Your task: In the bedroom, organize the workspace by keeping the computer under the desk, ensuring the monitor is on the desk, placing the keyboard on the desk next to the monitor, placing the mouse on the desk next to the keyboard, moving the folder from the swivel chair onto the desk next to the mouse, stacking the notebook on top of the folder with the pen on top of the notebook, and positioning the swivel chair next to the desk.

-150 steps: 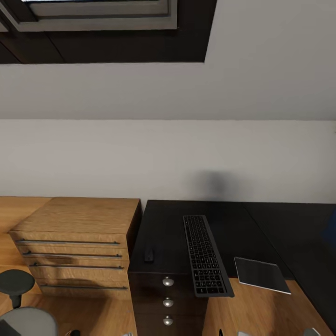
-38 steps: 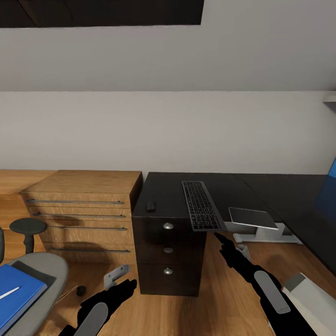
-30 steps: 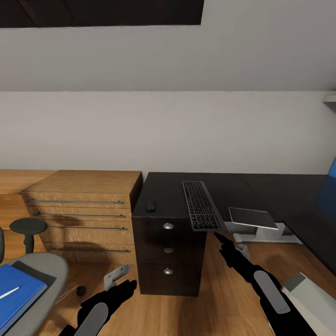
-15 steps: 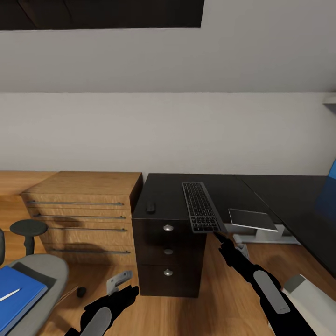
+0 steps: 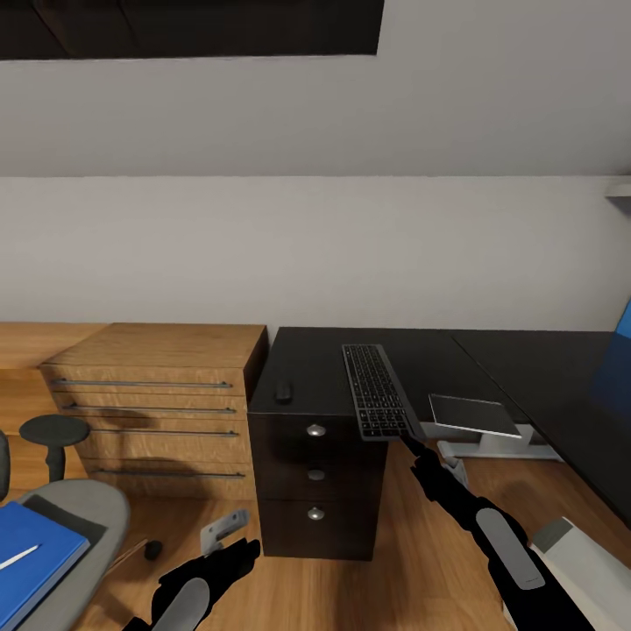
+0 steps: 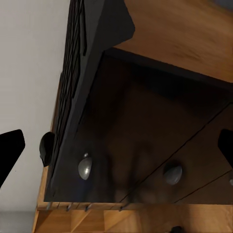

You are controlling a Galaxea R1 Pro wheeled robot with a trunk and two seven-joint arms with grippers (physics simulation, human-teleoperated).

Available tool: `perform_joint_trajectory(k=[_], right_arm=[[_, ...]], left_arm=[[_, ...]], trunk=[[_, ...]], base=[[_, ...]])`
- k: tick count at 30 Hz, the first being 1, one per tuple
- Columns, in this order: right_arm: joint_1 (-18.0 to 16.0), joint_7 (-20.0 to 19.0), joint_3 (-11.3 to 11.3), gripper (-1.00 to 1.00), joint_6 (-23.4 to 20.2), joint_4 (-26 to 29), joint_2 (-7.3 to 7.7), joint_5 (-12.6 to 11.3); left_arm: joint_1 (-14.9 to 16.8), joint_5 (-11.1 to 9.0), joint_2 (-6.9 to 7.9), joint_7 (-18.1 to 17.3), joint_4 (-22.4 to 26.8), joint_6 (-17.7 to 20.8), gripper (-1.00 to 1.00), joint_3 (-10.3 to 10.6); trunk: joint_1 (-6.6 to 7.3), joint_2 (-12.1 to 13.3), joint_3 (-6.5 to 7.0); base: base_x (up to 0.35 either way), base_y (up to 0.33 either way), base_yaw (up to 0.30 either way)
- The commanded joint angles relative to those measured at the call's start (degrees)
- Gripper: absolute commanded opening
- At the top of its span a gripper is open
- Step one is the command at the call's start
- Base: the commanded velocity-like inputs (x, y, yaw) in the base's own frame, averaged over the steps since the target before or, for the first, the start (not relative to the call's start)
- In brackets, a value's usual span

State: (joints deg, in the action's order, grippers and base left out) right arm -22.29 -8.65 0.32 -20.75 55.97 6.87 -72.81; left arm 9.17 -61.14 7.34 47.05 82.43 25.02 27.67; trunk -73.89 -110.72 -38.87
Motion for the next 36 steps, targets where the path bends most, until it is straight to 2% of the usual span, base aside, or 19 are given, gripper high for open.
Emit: perform_joint_trajectory(k=[1,21,24,25,28,31,36], right_arm=[[0.0,0.0,0.0,1.0,-0.2,0.0,0.01,-0.4],[0.0,-0.1,0.0,1.0,-0.1,-0.2,-0.19,-0.4],[0.0,-0.1,0.1,1.0,-0.1,-0.2,-0.24,-0.4],[0.0,-0.1,0.1,1.0,-0.1,-0.2,-0.27,-0.4],[0.0,-0.1,0.1,1.0,-0.1,-0.2,-0.28,-0.4],[-0.1,0.0,0.1,1.0,0.0,-0.2,-0.28,-0.3],[0.0,0.0,0.1,1.0,-0.1,-0.2,-0.28,-0.4]], left_arm=[[0.1,-0.3,0.05,0.4,-0.1,0.1,1.0,0.1],[0.1,-0.2,0.05,0.4,-1.9,0.0,1.0,0.2],[0.1,-0.2,0.05,0.3,-1.9,0.0,1.0,0.9],[0.1,-0.1,0.05,0.4,-1.9,-0.1,1.0,1.9],[0.1,-0.1,0.05,0.4,-1.9,-0.1,1.0,2.1],[0.1,0.0,0.05,0.5,-1.9,-0.1,1.0,2.3],[0.1,-0.1,0.04,0.5,-1.9,-0.1,1.0,2.4]], trunk=[[0.01,0.0,-0.06],[0.01,0.0,-0.06],[0.01,0.0,-0.06],[0.01,0.0,-0.06],[0.01,0.0,-0.06],[0.67,1.2,0.48],[0.67,1.2,0.48]], base=[[0.0,0.0,0.0],[0.063,0.03,0.0],[0.161,0.006,0.0],[0.04,0.001,0.0],[0.026,0.001,0.0],[0.011,0.0,0.0],[0.002,0.0,0.0]])
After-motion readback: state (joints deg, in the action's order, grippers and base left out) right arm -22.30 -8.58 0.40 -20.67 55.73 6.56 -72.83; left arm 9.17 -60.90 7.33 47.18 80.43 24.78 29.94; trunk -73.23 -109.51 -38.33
